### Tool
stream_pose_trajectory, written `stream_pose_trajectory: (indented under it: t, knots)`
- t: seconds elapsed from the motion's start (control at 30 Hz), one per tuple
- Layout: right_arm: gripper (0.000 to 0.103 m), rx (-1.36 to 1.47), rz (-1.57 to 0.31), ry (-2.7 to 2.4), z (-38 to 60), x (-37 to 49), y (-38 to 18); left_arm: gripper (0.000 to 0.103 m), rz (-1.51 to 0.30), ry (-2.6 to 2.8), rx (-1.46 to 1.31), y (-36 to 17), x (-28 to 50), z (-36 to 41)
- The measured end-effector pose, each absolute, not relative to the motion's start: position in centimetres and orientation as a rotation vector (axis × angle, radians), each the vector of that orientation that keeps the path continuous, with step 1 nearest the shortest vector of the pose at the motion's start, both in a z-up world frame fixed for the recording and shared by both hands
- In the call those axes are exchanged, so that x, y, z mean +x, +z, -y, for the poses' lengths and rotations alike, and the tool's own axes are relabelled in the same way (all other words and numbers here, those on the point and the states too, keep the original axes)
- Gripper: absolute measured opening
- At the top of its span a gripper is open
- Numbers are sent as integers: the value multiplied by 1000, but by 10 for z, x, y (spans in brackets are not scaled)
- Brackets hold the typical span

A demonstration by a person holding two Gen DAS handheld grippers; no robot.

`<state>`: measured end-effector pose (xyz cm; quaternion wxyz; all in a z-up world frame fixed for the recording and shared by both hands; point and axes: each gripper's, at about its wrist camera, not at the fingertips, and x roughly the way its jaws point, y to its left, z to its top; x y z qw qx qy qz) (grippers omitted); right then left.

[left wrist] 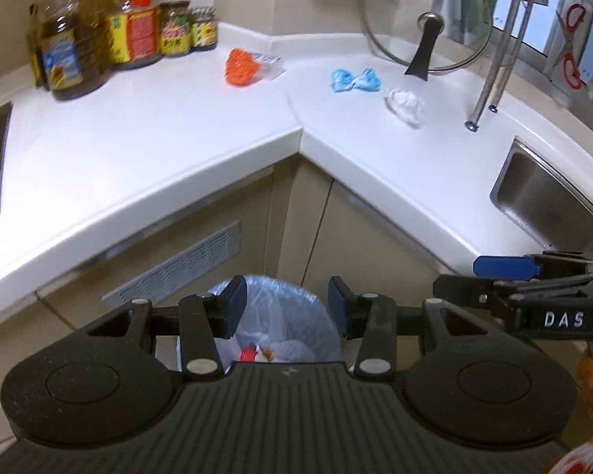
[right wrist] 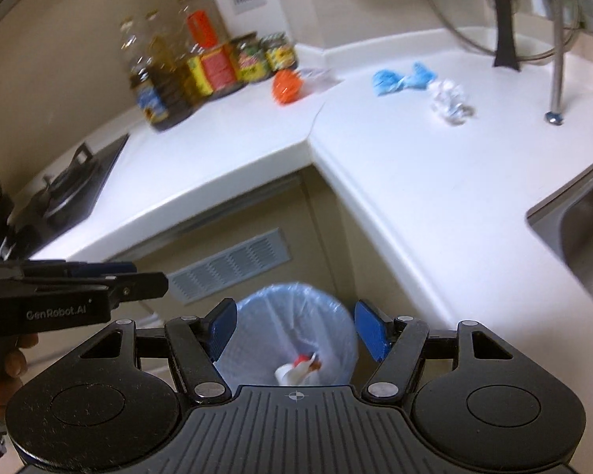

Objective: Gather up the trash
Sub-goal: 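Raise both tools from the bin back up toward the counter, then move left tool toward the blue gloves while right tool approaches the crumpled white plastic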

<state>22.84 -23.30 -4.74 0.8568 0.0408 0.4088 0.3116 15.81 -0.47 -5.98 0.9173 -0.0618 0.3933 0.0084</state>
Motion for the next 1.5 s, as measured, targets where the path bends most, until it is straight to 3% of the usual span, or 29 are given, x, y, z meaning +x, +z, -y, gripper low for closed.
stream_pose_trajectory:
  t: [0.67, 1.5]
  knots:
    - [66, 82, -681, 412, 253, 358, -16, 41, -696, -179, 1, -28, 302, 8]
    - [66, -1, -715, 324, 218, 494, -72, 41, -711, -283, 108, -59, 465, 18]
